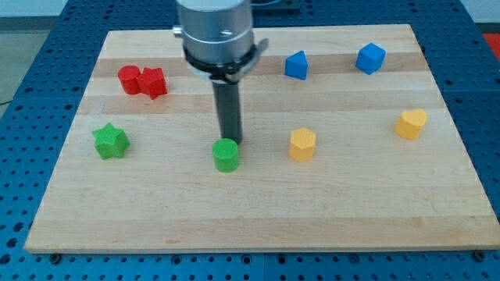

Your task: Slide the green circle to the left

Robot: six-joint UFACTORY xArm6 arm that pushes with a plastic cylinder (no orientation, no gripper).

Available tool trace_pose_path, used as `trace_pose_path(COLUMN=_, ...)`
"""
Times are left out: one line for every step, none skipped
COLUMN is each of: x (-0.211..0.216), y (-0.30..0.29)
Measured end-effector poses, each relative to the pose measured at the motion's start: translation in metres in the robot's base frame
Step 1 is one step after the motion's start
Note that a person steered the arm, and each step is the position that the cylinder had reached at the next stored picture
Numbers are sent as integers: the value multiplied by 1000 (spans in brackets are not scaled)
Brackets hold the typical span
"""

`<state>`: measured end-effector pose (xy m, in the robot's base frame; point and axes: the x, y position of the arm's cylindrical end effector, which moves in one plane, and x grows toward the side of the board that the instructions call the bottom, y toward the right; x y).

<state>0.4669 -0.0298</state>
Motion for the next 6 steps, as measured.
trace_pose_path(x=25, y=41)
trace_pose_path(x=51, y=39)
trace_pose_path(x=40, y=-11)
trace_pose_path(x=-6, y=-47)
trace_pose_path(x=-29, y=-69)
trace_pose_path(x=-5, y=-48)
